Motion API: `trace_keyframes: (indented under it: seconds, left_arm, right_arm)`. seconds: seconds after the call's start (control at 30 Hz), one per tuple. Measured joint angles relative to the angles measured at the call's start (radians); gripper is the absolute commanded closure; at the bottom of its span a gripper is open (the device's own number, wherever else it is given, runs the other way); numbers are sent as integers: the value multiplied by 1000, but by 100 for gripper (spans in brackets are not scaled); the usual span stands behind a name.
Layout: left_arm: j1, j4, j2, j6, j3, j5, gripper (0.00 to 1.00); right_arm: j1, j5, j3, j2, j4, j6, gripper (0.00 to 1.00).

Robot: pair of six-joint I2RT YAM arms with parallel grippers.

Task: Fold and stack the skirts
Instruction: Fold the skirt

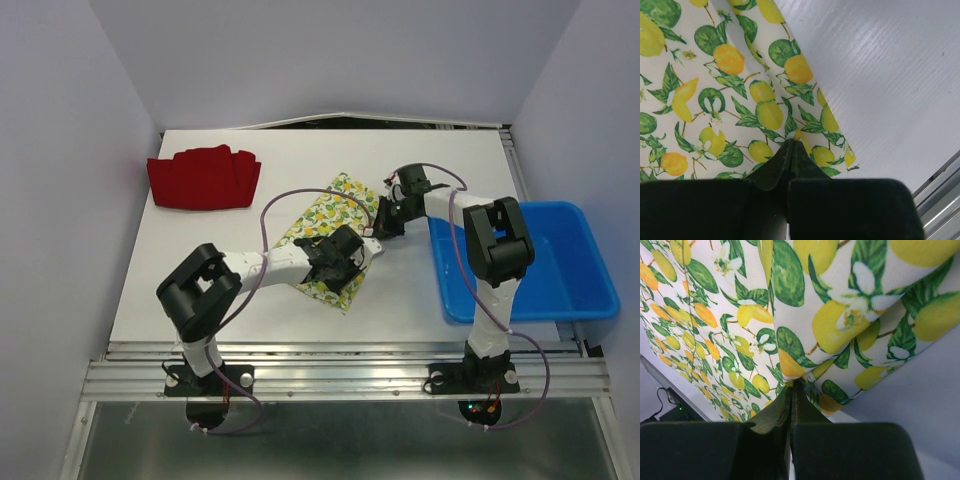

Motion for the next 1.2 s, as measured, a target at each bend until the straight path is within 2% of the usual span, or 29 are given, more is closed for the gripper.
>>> trace_keyframes:
  seconds: [0.13,0.17,0.2,0.3,0.43,0.53,0.57,0.63,0.7,0.9,1.1,1.17,1.2]
  left_arm:
    - [0,-1,17,-5,14,2,100]
    - [0,-2,21,-8,18,5,97]
    - [0,-3,26,-9,22,10,81]
    - [0,-7,38,-20,37,21,69]
    - [0,-9,39,-27,40,21,61]
    - [0,-17,36,-28,39,8,60]
    - [0,-20,30,-27,35,2,55]
    - [0,-23,7,-27,21,-7,54]
    - [0,-34,-33,-27,-1,-21,49]
    - [0,-39,-119,-26,-38,-32,49]
    - [0,-42,-126,-26,-71,-12,49]
    - [0,-43,-126,-26,-74,-2,51]
    - [0,-42,-126,-26,-75,4,57]
  right_arm:
    - [0,-10,-5,0,7,0,99]
    - [0,-11,-6,0,8,0,99]
    - [0,-11,-6,0,9,0,99]
    - [0,-13,-7,0,11,0,99]
    - [-1,-13,-7,-1,11,0,99]
    - [-1,-13,-7,-1,11,0,99]
    - [-1,-13,-8,-1,11,-1,99]
    - [-1,-13,-11,-3,13,-3,99]
    - [-1,-13,-16,-6,15,-5,99]
    - [-1,-13,-23,-11,17,-8,99]
    - [-1,-13,-23,-11,17,-8,99]
    - [-1,-13,-23,-11,17,-8,99]
    - [-1,-13,-23,-11,17,-8,99]
